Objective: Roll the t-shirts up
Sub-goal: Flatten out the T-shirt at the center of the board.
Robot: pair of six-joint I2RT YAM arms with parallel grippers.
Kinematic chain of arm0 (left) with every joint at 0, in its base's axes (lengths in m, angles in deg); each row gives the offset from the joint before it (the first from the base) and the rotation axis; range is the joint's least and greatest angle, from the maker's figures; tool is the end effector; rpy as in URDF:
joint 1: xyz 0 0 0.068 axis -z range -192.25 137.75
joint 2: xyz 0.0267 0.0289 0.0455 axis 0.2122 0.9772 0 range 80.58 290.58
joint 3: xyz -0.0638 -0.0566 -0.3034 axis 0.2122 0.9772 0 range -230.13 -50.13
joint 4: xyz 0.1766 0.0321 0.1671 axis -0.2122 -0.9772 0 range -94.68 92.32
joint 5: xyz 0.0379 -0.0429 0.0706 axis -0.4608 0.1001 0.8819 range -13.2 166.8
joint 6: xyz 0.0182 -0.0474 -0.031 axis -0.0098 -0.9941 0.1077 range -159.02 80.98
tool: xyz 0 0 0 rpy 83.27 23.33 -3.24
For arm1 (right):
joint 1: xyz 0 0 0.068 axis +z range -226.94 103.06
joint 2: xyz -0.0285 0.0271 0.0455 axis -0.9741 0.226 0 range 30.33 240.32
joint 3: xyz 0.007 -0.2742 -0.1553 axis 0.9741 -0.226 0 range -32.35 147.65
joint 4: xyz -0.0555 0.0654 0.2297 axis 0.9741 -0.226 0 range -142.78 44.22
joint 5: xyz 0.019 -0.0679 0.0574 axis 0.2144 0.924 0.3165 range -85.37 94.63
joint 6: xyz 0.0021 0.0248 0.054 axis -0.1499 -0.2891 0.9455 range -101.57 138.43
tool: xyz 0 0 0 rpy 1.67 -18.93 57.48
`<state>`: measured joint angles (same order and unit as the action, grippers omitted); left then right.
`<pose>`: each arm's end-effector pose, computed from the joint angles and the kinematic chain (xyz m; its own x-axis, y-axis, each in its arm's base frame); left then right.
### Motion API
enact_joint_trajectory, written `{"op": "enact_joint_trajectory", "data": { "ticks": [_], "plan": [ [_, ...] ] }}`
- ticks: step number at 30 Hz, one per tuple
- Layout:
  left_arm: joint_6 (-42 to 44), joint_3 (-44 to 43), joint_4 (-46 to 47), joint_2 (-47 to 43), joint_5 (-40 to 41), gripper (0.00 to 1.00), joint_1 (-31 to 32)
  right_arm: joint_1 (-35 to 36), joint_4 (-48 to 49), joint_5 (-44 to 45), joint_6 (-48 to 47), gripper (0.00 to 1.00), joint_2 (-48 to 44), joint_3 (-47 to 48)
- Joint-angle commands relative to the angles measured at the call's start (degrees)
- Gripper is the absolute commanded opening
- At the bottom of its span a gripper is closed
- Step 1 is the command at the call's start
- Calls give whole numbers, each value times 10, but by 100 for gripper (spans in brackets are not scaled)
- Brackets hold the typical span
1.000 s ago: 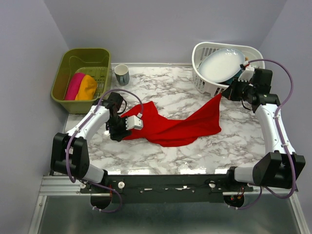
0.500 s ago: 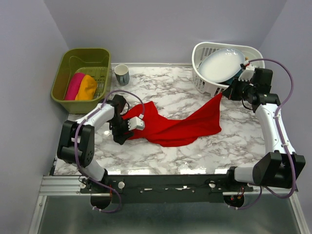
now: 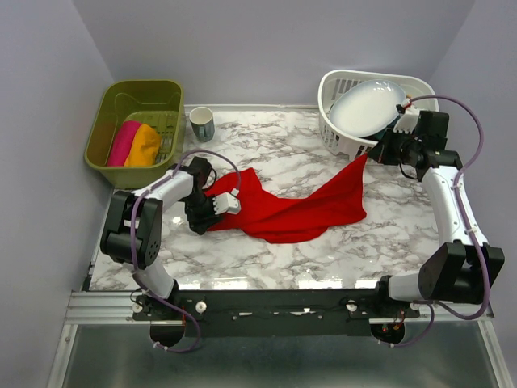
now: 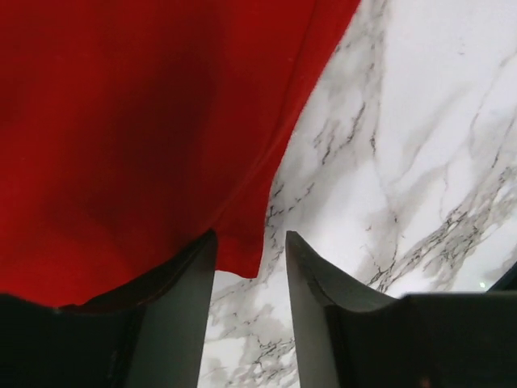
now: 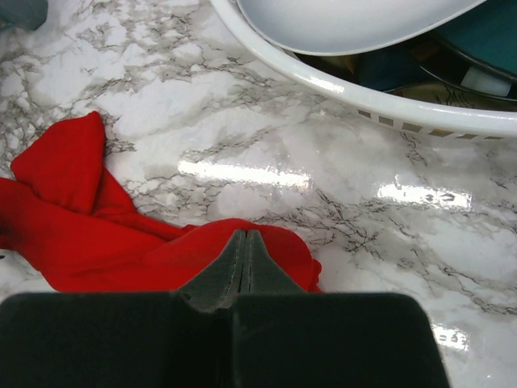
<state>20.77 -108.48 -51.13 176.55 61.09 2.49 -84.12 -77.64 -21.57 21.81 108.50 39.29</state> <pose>0.2550 -0.0793 0.2121 -0.2790 0.9337 -0.2245 0.9564 0.2491 -0.1524 0.2787 -0.0156 0.3781 -0.6289 0.1326 -0.7661 -0.1943 0.9273 0.3199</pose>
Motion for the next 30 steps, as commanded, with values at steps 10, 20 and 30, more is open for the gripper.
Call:
{"op": "enact_joint_trajectory", "data": {
  "ticks": [10, 20, 30],
  "plan": [
    [18, 18, 23, 18, 63, 0, -20, -2, -8, 17, -13, 0, 30, 61],
    [-38, -161, -31, -149, -9, 0, -52, -5, -22, 138, -102, 0, -50, 106],
    [-78, -327, 29, -237, 66, 0, -62, -6, -90, 225, -188, 0, -66, 293]
  ]
}}
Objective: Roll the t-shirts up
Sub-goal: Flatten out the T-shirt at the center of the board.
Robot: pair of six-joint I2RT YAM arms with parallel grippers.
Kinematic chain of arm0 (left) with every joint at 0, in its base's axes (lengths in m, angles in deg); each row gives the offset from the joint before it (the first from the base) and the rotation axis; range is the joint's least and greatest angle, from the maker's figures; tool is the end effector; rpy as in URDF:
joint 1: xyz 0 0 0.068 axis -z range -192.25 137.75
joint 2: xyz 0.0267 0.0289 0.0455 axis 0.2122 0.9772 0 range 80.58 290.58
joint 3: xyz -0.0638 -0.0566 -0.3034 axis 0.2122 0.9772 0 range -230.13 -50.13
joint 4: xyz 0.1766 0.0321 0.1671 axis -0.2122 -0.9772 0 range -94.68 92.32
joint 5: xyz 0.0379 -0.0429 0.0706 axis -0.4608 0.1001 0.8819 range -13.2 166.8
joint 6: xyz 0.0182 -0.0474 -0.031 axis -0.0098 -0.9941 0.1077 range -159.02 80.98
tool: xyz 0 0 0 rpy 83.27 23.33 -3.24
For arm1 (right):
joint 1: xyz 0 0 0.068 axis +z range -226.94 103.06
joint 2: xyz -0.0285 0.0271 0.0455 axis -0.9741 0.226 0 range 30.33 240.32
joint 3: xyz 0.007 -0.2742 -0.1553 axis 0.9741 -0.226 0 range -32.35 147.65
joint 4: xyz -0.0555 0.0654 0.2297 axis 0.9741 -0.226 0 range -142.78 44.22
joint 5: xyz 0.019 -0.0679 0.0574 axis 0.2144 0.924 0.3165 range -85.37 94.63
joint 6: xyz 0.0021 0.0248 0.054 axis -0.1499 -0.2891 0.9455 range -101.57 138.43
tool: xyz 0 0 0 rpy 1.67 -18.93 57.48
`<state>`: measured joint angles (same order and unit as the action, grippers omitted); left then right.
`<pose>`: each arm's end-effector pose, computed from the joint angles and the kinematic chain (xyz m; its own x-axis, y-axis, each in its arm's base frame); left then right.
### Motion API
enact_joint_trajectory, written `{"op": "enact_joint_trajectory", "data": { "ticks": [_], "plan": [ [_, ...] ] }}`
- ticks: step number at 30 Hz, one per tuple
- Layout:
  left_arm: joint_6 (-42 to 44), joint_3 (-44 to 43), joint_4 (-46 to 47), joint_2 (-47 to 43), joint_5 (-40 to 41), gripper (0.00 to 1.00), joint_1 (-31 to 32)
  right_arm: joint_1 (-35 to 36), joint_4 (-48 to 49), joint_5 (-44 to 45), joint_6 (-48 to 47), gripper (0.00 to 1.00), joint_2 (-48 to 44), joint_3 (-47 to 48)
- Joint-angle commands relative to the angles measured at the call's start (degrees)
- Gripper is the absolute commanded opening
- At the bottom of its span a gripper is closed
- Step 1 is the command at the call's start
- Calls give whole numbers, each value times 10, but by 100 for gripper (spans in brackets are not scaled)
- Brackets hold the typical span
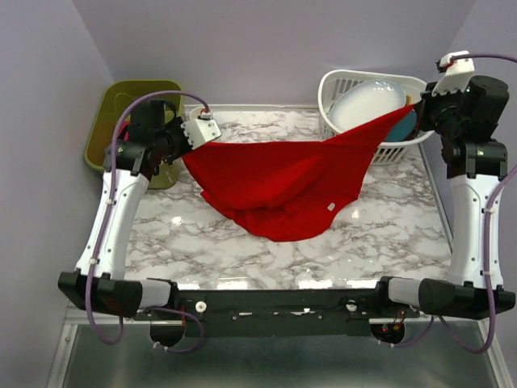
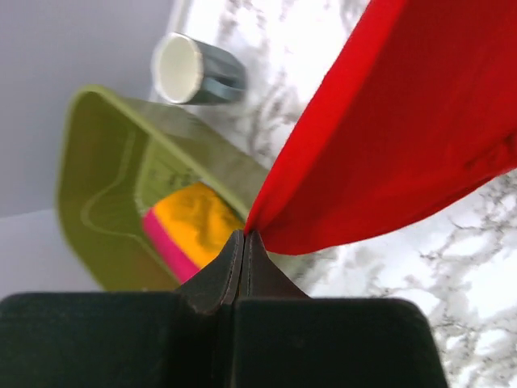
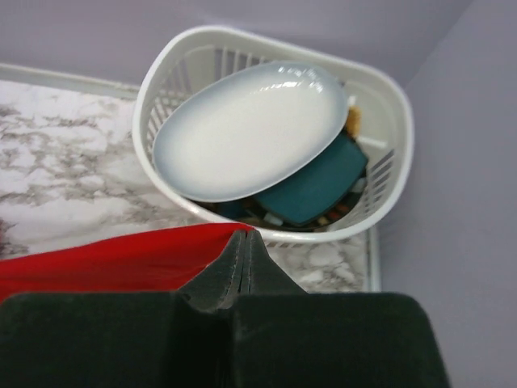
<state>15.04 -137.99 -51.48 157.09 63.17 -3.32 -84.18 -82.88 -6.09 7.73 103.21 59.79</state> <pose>0.2408 -0.0483 0.4377 -0.1301 0.8170 -0.5618 0.7292 0.4627 0.5041 0.2349 -0.0215 0.5034 -0.2892 -0.1471 -0.9459 -0.1072 0.9869 -0.1207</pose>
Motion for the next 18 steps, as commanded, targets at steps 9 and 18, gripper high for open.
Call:
{"op": "enact_joint_trajectory", "data": {
  "ticks": [9, 18],
  "plan": [
    [-92, -142, 104, -110, 94, 0, -4, -7, -39, 57, -71, 0, -63, 209],
    [-108, -171, 138, -205, 68, 0, -3, -6, -31, 36, -146, 0, -147, 247]
  ]
}}
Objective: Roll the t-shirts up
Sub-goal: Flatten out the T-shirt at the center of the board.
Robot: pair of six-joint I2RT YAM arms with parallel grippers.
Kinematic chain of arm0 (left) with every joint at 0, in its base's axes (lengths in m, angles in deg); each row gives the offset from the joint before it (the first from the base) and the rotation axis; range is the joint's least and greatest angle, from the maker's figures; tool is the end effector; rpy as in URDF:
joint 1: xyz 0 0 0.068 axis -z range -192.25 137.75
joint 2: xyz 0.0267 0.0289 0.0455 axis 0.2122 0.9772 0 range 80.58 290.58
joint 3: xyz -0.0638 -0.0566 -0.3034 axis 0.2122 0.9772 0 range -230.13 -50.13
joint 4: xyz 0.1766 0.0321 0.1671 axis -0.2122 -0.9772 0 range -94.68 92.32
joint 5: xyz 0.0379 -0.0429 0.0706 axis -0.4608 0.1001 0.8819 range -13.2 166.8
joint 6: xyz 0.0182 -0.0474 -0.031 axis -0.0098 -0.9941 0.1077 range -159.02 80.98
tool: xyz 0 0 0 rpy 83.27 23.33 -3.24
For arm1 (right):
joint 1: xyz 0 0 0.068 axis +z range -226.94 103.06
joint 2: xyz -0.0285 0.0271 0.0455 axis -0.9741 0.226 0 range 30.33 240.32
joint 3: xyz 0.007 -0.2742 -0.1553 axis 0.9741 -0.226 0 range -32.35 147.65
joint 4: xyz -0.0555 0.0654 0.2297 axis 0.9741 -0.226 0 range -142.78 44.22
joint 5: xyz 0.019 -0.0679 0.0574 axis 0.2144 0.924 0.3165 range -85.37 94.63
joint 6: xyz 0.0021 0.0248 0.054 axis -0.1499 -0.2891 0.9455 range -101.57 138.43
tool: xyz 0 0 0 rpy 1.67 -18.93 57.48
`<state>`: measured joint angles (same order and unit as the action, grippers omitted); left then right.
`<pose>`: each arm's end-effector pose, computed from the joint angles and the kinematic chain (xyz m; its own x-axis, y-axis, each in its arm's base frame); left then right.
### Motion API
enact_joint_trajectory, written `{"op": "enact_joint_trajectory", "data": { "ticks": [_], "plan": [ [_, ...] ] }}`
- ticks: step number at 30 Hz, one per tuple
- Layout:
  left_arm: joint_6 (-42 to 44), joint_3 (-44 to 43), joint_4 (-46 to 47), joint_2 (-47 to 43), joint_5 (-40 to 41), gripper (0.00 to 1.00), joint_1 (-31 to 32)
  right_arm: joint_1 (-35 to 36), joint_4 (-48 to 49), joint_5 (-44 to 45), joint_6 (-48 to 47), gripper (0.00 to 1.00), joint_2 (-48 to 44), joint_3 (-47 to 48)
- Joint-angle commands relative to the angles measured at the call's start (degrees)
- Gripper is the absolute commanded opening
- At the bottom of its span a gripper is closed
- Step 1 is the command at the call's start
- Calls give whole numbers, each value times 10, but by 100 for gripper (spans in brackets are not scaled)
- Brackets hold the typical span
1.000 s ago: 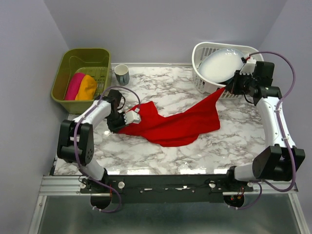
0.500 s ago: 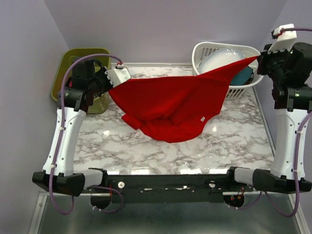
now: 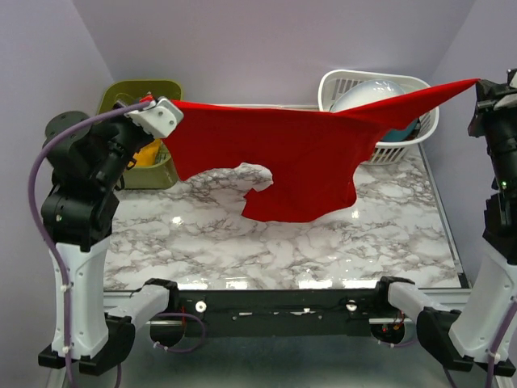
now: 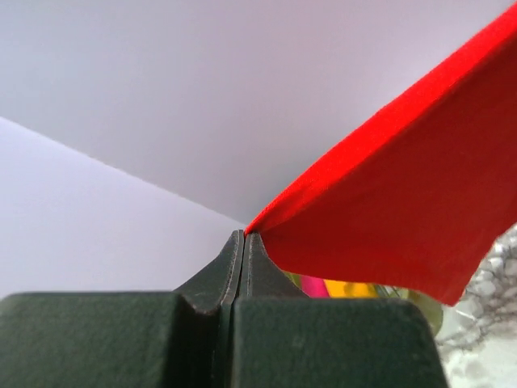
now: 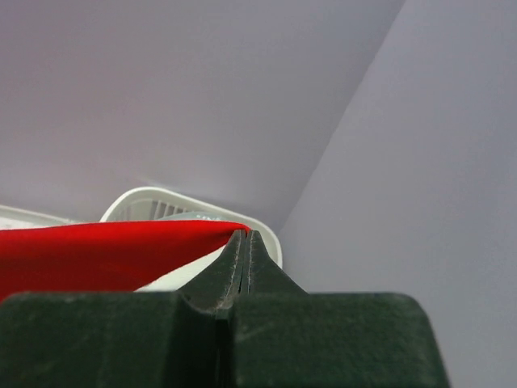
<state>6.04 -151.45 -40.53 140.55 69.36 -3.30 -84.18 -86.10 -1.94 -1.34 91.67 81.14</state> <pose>0.1121 -0.0234 0.5722 0.1814 0.6820 -0.7085 0.2176 0.6747 0.7053 0.0796 -0.0050 0.6240 0.1864 -0.3624 -0.9132 0.0822 0.9320 -0.3531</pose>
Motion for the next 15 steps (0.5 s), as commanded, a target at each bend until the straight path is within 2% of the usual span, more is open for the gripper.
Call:
{"op": "enact_joint_trajectory", "data": {
  "ticks": [1, 9, 15],
  "plan": [
    [-14, -42, 24, -45, 2, 0, -3, -6, 1, -8, -61, 0, -39, 40],
    [3, -103, -66, -117, -54, 0, -4, -6, 19, 33, -57, 0, -104, 78],
    [-13, -186, -91, -147, -50, 0, -5, -6, 22, 58, -71, 0, -121, 176]
  ]
}}
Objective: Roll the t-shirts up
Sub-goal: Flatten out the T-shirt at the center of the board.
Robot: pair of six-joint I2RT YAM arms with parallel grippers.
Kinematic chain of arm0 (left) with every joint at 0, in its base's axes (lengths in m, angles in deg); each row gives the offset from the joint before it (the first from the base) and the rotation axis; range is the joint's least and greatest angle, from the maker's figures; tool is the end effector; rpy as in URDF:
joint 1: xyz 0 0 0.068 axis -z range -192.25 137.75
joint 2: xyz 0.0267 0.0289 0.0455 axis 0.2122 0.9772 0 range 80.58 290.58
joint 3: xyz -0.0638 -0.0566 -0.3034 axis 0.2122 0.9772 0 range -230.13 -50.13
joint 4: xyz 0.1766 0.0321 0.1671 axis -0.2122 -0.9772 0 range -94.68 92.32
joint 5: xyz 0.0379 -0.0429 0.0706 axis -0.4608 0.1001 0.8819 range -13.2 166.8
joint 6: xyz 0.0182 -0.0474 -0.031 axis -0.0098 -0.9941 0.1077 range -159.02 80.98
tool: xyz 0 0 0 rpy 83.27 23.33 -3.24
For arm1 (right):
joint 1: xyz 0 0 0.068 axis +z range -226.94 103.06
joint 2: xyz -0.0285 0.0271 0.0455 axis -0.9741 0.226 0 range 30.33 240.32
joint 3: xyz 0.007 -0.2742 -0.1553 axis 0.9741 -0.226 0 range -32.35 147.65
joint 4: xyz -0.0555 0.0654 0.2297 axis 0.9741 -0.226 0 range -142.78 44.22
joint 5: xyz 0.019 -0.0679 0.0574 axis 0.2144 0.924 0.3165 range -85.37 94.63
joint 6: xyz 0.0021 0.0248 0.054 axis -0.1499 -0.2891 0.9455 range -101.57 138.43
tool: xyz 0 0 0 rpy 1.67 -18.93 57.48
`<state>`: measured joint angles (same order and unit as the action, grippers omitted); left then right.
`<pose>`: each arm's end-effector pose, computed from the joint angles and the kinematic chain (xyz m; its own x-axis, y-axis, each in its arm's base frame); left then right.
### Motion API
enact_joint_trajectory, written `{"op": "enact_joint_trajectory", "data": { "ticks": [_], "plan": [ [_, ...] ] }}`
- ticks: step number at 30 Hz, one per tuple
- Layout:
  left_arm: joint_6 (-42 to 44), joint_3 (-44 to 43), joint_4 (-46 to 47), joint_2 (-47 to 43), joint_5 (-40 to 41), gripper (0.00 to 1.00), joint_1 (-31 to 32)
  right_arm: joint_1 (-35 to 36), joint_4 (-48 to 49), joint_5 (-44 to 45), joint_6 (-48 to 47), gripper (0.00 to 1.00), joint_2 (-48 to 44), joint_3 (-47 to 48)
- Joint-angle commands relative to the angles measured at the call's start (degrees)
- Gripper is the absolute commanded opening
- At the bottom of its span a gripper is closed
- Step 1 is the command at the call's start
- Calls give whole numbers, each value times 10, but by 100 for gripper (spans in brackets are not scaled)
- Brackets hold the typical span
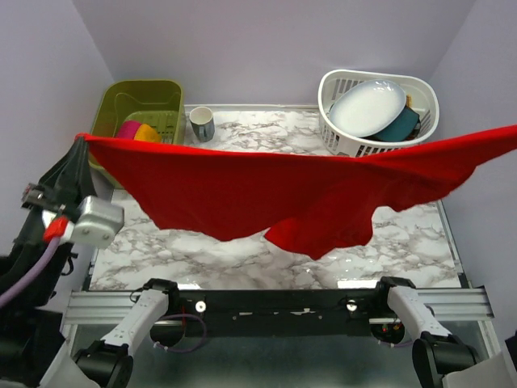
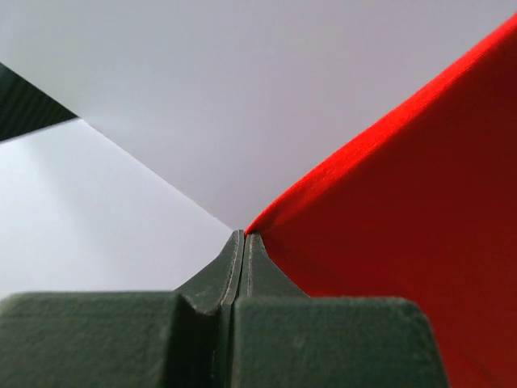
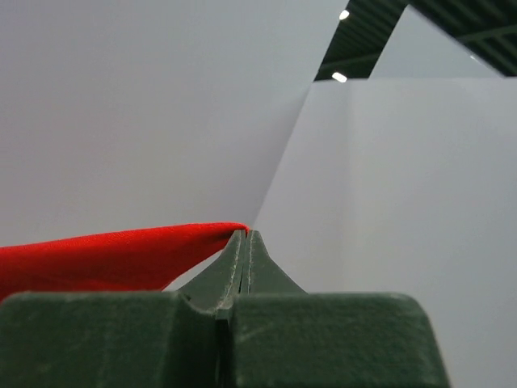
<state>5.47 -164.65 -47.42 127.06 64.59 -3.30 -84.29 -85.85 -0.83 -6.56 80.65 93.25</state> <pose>-0.0525 -0.0011 0.6067 0.4668 0.6199 -0.6307 0.0326 0.7006 0.7128 -0.0795 0.0146 0.6533 0.4969 -0.4881 -0.7175 0.2872 0.8727 -0.3948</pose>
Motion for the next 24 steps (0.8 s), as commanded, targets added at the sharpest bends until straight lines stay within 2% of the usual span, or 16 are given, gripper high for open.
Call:
{"op": "enact_joint_trajectory", "data": {
  "ticks": [1, 7, 10, 13, 18, 24],
  "plan": [
    [-2, -64, -23, -13, 0, 0, -6, -5, 25, 49, -25, 0, -14, 61],
    [7, -130, 8, -12, 0, 0, -13, -5, 69, 69, -62, 0, -12, 110],
    [8, -136, 17, -5, -9, 0, -18, -5, 83, 70, -72, 0, -11, 93],
    [13, -106, 25, -5, -23, 0, -20, -4, 113, 72, -78, 0, -16, 55],
    [30, 9, 46, -13, -35, 0, -21, -4, 156, 70, -101, 0, -12, -56],
    [60, 118, 78, 11, -47, 0, -21, -4, 207, 58, -192, 0, -11, -202]
  ]
}}
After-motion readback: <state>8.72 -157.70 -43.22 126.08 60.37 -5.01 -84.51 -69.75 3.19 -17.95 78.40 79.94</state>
